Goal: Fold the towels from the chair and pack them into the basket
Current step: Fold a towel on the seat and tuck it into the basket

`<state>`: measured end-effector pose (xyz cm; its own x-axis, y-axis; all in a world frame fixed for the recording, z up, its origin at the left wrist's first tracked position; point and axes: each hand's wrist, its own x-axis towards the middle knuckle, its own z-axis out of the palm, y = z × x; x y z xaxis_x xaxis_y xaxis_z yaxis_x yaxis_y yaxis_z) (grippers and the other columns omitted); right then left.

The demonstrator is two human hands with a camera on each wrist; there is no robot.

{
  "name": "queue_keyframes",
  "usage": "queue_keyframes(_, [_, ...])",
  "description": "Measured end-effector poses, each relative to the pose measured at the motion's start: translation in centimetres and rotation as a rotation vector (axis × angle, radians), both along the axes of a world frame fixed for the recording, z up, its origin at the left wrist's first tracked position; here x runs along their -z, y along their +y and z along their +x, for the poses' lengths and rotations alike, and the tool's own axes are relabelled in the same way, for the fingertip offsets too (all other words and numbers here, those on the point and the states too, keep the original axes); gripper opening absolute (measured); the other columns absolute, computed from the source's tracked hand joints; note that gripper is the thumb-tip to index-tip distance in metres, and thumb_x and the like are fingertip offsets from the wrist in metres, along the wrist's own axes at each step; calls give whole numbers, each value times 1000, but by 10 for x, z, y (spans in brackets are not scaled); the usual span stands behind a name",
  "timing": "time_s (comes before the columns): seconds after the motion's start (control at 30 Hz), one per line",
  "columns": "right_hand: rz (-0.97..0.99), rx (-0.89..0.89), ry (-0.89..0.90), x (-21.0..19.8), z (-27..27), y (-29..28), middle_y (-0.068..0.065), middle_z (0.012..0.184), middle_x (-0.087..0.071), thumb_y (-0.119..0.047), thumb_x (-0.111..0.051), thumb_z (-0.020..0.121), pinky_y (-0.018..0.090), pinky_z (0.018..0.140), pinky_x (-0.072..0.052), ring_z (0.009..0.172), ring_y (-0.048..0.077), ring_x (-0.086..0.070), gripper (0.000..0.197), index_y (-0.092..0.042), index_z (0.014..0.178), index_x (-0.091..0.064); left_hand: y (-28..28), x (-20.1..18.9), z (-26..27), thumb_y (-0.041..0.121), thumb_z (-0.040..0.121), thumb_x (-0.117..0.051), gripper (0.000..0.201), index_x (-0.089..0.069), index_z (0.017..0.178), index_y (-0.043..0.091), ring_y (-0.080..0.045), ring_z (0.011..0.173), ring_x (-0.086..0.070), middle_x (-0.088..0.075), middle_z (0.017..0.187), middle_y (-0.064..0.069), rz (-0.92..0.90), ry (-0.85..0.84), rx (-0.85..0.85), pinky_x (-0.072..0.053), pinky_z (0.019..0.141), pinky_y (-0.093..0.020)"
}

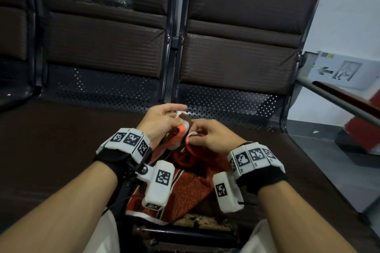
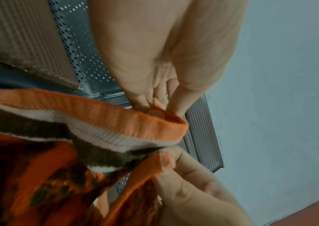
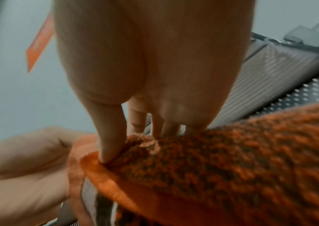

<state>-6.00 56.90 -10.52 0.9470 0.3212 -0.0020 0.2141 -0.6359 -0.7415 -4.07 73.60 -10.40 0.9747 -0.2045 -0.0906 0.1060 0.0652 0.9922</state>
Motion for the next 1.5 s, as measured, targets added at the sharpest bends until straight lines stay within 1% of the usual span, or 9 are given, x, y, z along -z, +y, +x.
queue_keyframes(0.1, [117,32,74,2,1,-2,-4,74,-65,-10,-71,83,22,74,-47,70,6,-59,18,-21,71,-63,4,0,2,-7,81,-63,39,-65,114,13,-19,89,-67,-70,92,-9,39,-59,-16,-52,86,-29])
queue_keyframes(0.2, [193,119,17,3,2,-8,-4,71,-66,-9,-75,79,25,75,-50,69,7,-61,18,-21,68,-66,7,3,3,-5,79,-67,40,-64,116,9,-25,99,-66,-69,102,-15,35,-38,-83,-50,94,-34])
queue_keyframes(0.3, [209,226,-62,5,4,-11,-5,73,-68,-14,-77,77,32,79,-52,76,13,-64,19,-25,65,-66,10,6,0,-3,79,-69,35,-64,113,0,-30,97,-66,-69,101,-19,56,11,-72,-52,93,-40])
queue_keyframes(0.4, [87,302,-169,8,5,-12,-13,68,-66,-23,-76,77,18,66,-45,73,2,-61,18,-27,64,-65,12,9,-1,1,79,-70,22,-70,101,-1,-28,86,-67,-70,95,-20,151,-7,-60,-55,85,-38])
queue_keyframes(0.6, [-303,130,-111,13,-7,-15,-5,83,-70,-37,-73,78,25,77,-49,85,8,-62,12,-25,81,-73,12,18,-1,2,77,-73,8,-67,82,1,-11,42,-61,-66,61,-9,303,-36,-107,-50,42,-18])
queue_keyframes(0.7, [-53,6,-160,6,-11,-9,-8,77,-73,-34,-76,77,18,72,-48,78,2,-65,6,-28,79,-75,10,21,0,2,79,-71,8,-68,86,-1,-15,50,-65,-69,64,-11,281,-77,-122,-54,48,-21])
queue_keyframes(0.8, [217,17,-168,4,-9,-8,2,82,-74,-23,-75,80,32,80,-53,83,19,-69,2,-25,80,-75,2,18,-3,1,87,-61,8,-67,91,-2,-10,56,-67,-71,63,-2,162,-107,-10,-55,53,-18])
queue_keyframes(1.13, [215,218,-243,14,1,-17,-10,77,-71,-28,-74,81,23,77,-50,80,4,-66,11,-34,72,-69,-11,7,-13,19,95,-52,27,-68,105,0,-19,78,-67,-70,88,-16,77,-101,187,-56,73,-24])
queue_keyframes(1.5, [275,160,-217,10,1,-17,-2,66,-62,-37,-80,71,40,67,-50,67,13,-59,29,-23,61,-57,-7,16,-7,13,91,-55,20,-70,86,24,2,52,-54,-63,58,12,462,-432,78,-43,56,-17])
